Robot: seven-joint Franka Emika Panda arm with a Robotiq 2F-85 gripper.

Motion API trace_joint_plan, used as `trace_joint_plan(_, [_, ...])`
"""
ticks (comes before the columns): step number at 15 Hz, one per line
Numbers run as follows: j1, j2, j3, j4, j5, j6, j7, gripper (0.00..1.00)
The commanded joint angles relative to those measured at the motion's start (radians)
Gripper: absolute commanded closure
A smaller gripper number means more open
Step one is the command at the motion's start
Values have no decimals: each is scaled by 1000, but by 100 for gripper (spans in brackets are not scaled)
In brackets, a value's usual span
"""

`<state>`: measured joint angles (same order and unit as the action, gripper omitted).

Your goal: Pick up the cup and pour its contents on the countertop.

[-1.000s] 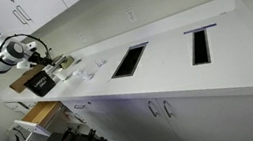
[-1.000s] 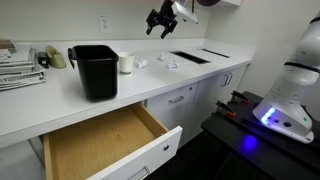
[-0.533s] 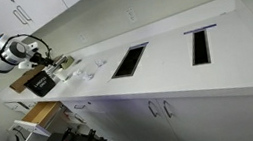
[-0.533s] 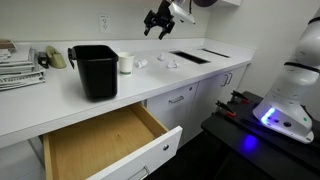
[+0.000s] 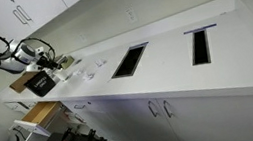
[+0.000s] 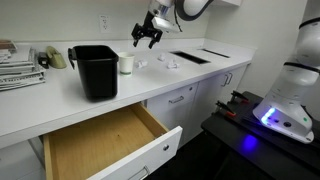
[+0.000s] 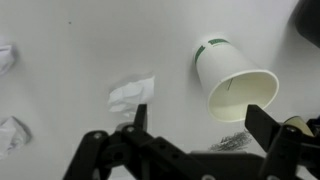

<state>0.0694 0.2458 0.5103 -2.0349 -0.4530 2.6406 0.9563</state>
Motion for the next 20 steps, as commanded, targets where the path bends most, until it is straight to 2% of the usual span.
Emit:
trace_joint_plan(1, [185,111,-146,143,76,-80,-57,0])
trace_joint_plan(4, [291,171,-246,211,115,-103,-69,0])
trace_joint_plan(8, [371,223,-338,272,128,-108,-53,0])
trace_joint_plan(9, [383,231,-355,280,126,-104,-49,25])
trace_joint_plan(10, [392,238,-368,289,128,-104,-49,26])
trace_joint_plan(18, [413,266,-399,326,153,-105,-62,88])
trace_joint_plan(20, [412,267,-395,330,158,-105,-71,98])
